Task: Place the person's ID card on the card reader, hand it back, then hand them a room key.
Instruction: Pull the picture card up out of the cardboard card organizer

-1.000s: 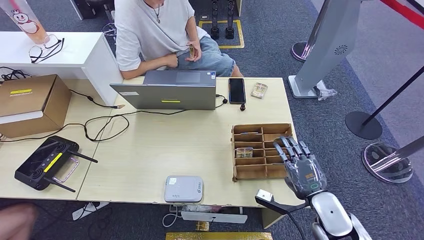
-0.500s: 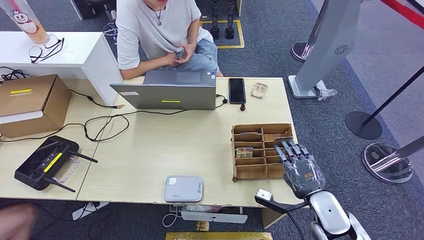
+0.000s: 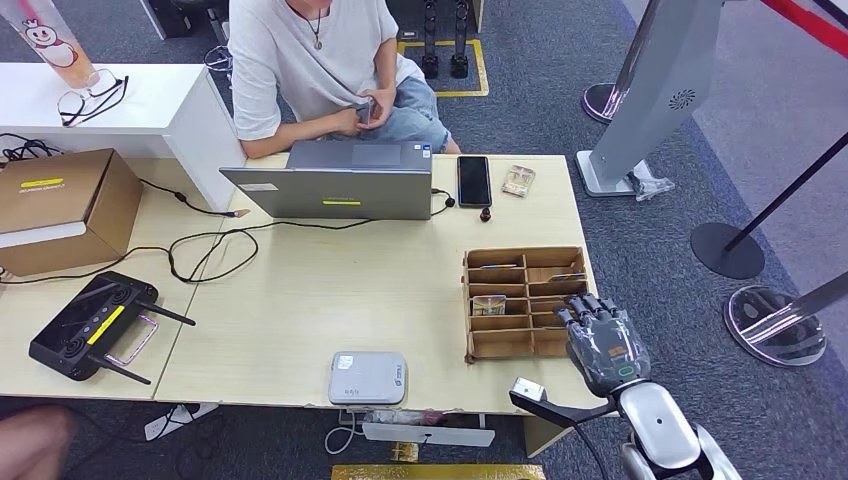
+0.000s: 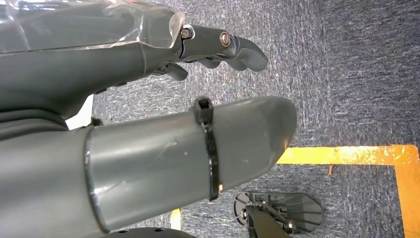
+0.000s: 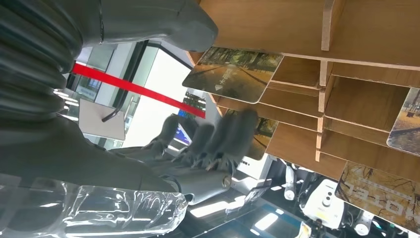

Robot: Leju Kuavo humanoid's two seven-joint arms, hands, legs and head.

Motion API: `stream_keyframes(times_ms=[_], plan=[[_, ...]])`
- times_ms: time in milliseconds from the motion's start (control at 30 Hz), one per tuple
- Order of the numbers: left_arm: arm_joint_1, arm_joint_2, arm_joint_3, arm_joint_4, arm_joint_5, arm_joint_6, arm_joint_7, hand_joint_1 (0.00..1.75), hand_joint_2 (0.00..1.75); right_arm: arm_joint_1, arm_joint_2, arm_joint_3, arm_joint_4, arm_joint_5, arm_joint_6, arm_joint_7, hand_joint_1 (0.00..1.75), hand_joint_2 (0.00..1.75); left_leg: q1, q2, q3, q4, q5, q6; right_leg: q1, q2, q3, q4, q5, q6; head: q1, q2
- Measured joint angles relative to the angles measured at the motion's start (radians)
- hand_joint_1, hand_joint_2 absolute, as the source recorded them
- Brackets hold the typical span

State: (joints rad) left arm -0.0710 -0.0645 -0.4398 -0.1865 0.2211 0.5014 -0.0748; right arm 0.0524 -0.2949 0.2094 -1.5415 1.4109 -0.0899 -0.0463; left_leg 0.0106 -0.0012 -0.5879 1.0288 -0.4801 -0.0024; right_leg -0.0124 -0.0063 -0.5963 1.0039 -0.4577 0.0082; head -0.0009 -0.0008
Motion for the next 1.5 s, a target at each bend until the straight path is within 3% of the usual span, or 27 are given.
stream_keyframes(times_ms=[533,1500], plan=[[0.000,0.000,0.000,0.000,-0.004,0.000,0.007,0.00,0.00,0.001,0.000,-0.014,0.002,-0.013,0.008,0.010,0.70,1.75,0.000,0.000,0.000,0.000,0.000,0.000,0.000,0.000,0.000,0.000,0.000,0.000,0.000,0.000],[-0.001,0.000,0.000,0.000,-0.004,-0.001,0.011,0.00,0.00,0.001,0.000,-0.018,0.019,-0.015,0.017,0.014,0.70,1.75,0.000,0.000,0.000,0.000,0.000,0.000,0.000,0.000,0.000,0.000,0.000,0.000,0.000,0.000]])
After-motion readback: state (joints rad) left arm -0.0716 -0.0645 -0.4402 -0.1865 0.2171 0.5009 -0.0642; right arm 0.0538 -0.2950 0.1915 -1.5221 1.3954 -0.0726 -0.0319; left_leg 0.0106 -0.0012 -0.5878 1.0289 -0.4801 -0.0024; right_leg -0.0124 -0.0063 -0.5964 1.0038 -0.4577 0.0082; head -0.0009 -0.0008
